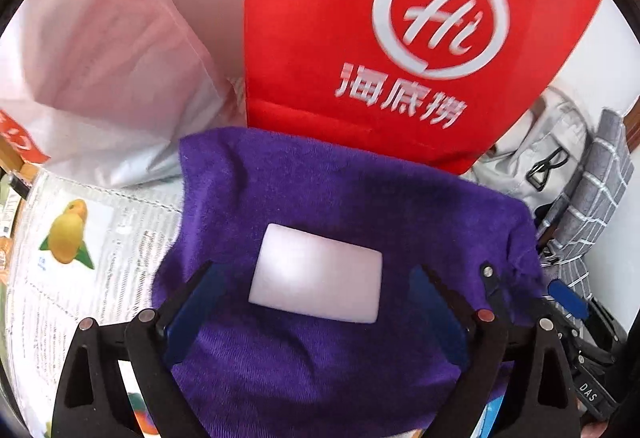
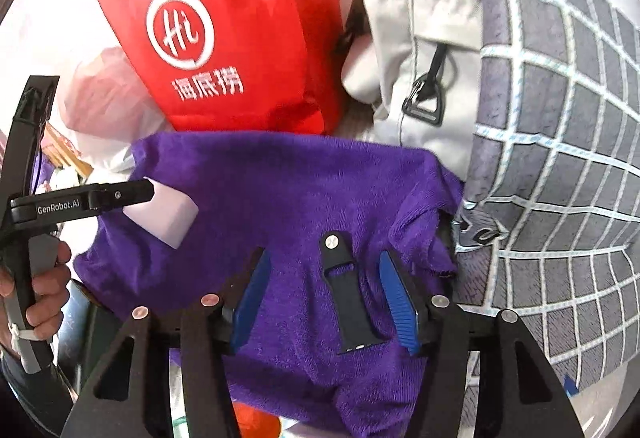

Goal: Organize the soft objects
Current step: 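Lower the sponge onto the purple towel and open the left gripper, then reach the right gripper to the crumpled white tissue and grasp it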

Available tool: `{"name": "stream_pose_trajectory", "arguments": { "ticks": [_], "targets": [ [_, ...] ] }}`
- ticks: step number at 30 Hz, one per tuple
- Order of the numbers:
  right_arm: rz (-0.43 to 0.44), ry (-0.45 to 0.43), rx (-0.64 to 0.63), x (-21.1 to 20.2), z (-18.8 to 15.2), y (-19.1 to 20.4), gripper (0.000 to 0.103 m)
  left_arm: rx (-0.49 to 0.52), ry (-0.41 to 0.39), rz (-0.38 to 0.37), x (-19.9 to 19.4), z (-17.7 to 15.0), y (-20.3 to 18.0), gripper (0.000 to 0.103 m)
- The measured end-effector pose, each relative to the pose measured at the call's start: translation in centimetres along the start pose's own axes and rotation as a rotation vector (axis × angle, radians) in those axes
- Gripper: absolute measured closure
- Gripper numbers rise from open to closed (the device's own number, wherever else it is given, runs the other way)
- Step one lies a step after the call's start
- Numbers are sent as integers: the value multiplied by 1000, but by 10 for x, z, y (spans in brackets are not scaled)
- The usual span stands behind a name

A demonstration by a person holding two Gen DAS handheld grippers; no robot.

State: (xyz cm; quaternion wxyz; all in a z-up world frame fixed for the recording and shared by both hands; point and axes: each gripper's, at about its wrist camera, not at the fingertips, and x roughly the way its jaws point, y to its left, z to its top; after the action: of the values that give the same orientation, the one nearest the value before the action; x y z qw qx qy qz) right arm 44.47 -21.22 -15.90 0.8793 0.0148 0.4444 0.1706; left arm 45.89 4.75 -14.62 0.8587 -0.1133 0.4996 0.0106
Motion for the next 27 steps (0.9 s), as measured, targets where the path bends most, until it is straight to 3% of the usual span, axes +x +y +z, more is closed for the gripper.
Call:
{"name": "stream_pose_trajectory", "arguments": {
  "ticks": [5,11,16,19,27],
  "targets": [
    [-1,-37,30,-24,-9,5,46,8,-105,-28,-42,-5,-3,9],
    [30,-60,39,-68,-42,8,46,33,-115,-48,-86,-23,-12,9],
    [51,-45,58,-99,-81,13,46,53,-150,-56,-121,-56,-12,9],
    [29,-37,29,-116,-108,23,53,62,-157,-56,-135,-77,-13,9],
    [27,7,-16,-124,-160,46,61,151,-157,-24,-155,-142,-6,9]
  ]
}}
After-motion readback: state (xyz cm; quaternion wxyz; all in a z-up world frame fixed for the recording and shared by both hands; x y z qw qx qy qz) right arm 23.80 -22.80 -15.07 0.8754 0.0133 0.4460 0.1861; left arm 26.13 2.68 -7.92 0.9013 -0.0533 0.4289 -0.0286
